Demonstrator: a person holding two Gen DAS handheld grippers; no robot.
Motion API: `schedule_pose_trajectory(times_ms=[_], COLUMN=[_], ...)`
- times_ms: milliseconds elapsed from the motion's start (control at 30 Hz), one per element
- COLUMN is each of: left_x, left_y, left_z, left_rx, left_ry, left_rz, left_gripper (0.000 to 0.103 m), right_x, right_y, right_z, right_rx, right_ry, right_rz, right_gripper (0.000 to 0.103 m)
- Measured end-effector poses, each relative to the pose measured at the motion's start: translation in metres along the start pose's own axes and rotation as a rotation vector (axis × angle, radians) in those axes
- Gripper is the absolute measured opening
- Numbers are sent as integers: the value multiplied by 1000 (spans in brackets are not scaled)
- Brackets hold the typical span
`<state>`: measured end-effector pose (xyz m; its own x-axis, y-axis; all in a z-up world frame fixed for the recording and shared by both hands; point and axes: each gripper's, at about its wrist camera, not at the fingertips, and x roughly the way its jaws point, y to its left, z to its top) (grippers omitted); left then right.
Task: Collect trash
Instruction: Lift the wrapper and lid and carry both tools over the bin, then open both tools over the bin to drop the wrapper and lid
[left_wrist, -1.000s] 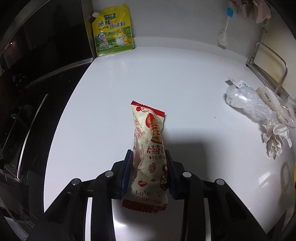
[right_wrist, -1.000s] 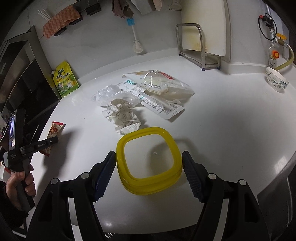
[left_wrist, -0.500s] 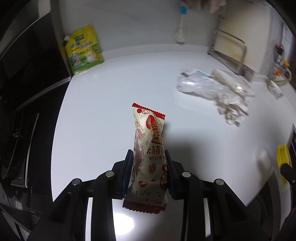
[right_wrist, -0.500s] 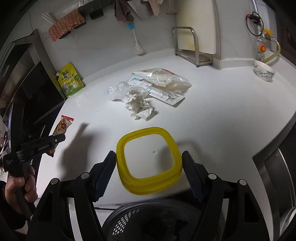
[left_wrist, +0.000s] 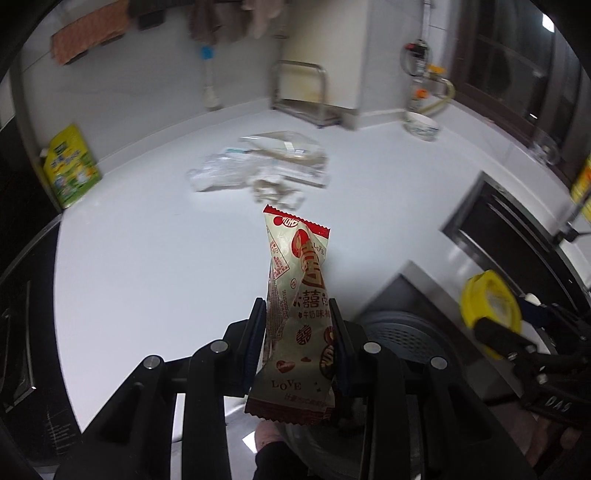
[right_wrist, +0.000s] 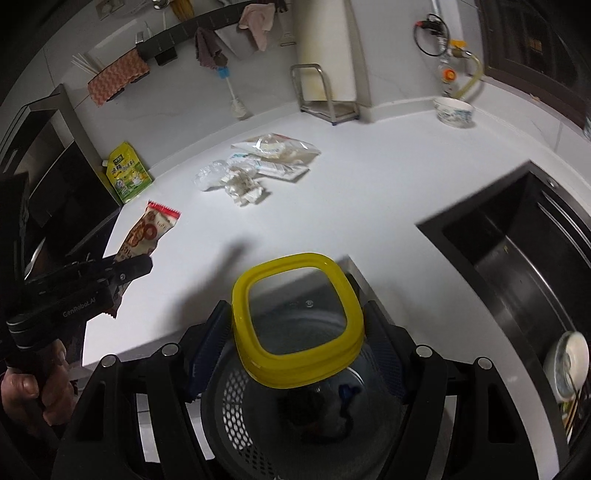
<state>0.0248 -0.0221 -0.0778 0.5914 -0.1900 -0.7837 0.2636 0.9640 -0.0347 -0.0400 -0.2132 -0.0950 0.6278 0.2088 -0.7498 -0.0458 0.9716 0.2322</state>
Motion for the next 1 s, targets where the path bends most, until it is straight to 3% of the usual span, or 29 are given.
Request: schedule_pose_trajectory(times_ms=[167,467,800,1000], left_x=[-4,18,47,59], left_y=[-40,-69,-70,-69], left_z=[-22,-67,-99,-103], left_rx=[69,146,111,98], left_ry=[19,104,202,212], left_rz=[-63,-51,-53,-38], left_gripper=[32,32,33,34], right_x=[-13,0,29,46], right_y=[-15,-32,-37,-42], right_z=[-39,-85,-97,-97], right_rx=[45,109,110,127], right_ry=[28,87,133,160], right_rz=[-24,-33,-27,-21], right_gripper=[70,70,70,70])
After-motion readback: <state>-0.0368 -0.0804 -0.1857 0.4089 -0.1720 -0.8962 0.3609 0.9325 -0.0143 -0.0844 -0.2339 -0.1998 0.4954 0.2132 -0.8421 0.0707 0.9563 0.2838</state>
